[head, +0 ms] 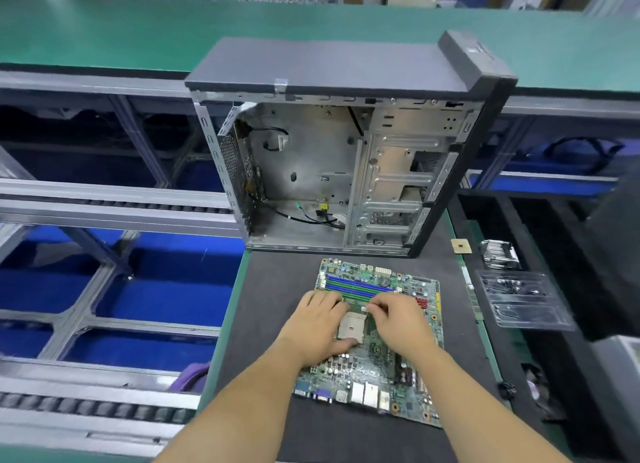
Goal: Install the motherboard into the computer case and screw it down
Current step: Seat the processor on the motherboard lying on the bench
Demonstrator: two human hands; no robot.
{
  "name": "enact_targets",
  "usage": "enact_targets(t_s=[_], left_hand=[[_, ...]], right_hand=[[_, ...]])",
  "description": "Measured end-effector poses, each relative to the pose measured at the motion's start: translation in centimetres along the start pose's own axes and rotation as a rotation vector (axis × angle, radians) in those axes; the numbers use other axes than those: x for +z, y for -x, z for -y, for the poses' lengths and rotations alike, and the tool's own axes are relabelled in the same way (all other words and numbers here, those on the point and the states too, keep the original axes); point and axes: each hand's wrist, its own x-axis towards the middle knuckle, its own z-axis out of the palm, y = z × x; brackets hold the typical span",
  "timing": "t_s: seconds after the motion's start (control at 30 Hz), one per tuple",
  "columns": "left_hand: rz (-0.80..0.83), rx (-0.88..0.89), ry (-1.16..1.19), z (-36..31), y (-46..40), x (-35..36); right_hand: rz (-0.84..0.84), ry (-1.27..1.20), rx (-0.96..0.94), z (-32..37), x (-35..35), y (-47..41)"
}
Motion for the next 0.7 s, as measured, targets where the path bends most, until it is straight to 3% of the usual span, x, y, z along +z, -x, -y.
enact_targets(t_s=[0.27, 0.57, 0.63, 0.7], left_hand=[[-0.059, -0.223, 0.072, -2.5, 0.3, 1.0], [-0.107, -0.093, -0.058, -4.2, -3.9, -2.2], [-0.011, -0.073, -0.020, -4.5, -5.4, -2.5], [0.050, -0.075, -0.011, -4.3, -6.2, -2.5]], right_hand=[[0.018, -0.037, 0.030, -0.5, -0.5, -0.3], [0.184, -0.343, 0.035, -2.3, -4.4, -2.1], [0.040, -0.370, 0.100, -4.1, -6.5, -3.9], [-0.140, -0.168, 0.180, -6.4, -8.7, -6.0]])
